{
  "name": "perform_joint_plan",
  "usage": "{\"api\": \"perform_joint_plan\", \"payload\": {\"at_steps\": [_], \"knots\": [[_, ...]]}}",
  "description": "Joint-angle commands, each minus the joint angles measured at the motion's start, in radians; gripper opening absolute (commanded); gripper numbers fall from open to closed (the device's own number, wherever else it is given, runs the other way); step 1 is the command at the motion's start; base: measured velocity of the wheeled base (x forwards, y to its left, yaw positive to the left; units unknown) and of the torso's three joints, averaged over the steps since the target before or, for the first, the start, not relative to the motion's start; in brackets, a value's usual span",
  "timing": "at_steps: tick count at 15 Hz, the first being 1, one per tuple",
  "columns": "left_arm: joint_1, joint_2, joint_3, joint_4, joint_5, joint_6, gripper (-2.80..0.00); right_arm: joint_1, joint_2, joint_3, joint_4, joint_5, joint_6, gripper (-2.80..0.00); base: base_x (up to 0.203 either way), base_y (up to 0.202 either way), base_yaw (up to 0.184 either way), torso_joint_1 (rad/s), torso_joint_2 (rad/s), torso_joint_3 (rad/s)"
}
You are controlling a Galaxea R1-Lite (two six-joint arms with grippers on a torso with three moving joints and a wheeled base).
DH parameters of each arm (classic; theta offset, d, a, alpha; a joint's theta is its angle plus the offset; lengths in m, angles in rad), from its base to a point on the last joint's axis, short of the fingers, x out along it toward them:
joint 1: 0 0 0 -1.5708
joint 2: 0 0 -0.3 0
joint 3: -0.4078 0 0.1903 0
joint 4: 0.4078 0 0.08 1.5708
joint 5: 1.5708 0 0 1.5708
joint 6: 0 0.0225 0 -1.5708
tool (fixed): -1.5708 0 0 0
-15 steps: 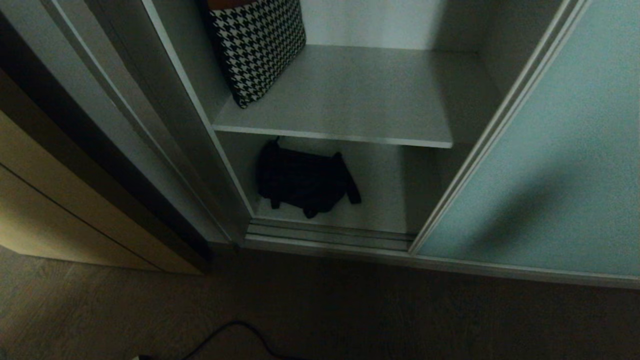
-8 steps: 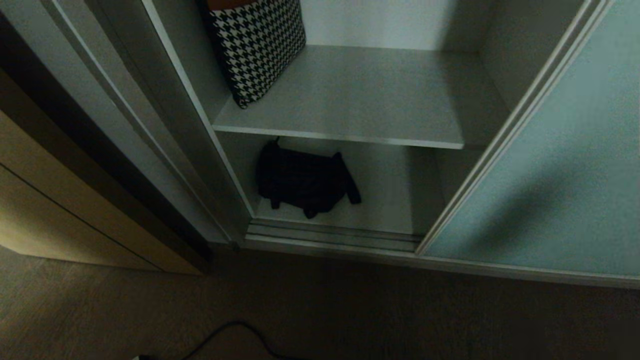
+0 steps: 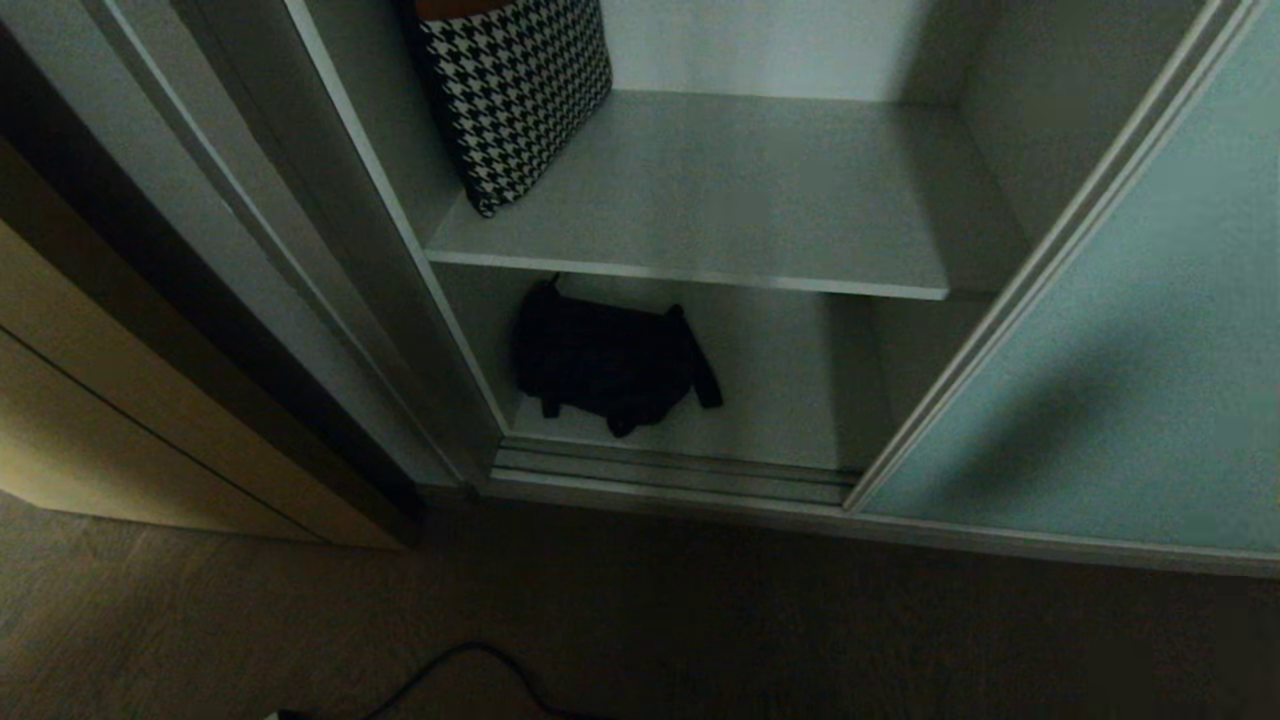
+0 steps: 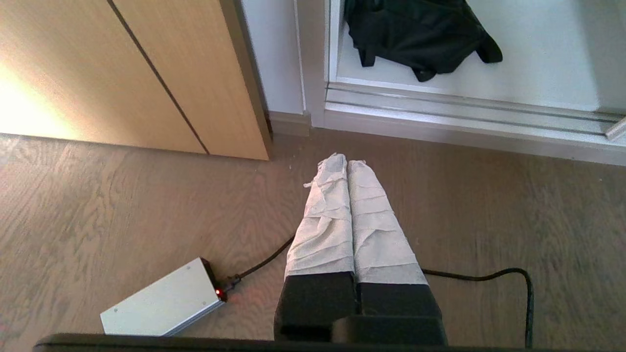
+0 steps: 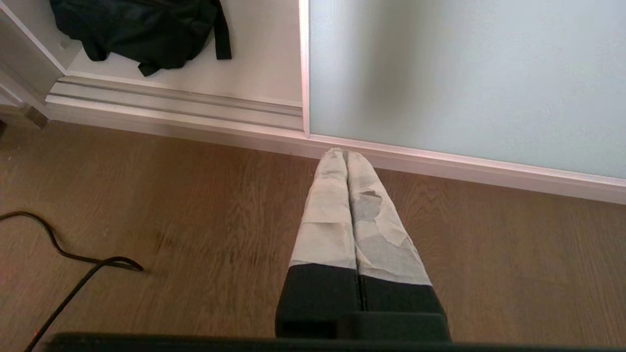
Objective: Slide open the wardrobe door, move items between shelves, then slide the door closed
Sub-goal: Open the door
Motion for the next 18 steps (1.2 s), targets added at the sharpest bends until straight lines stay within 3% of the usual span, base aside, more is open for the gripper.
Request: {"api": "perform_joint_plan", "payload": {"at_steps": [1, 18], "knots": [[0.000, 0.004, 0.000, 0.005, -0.001, 0.007, -2.80, 0.000, 0.000, 0.000, -0.001, 0.000, 0.000, -2.80, 0.000, 0.000, 0.000, 0.000, 0.00, 0.000], [0.000, 0.005, 0.000, -0.001, -0.001, 0.000, -2.80, 0.000, 0.000, 0.000, -0.001, 0.000, 0.000, -2.80, 0.000, 0.000, 0.000, 0.002, 0.00, -0.177]]}}
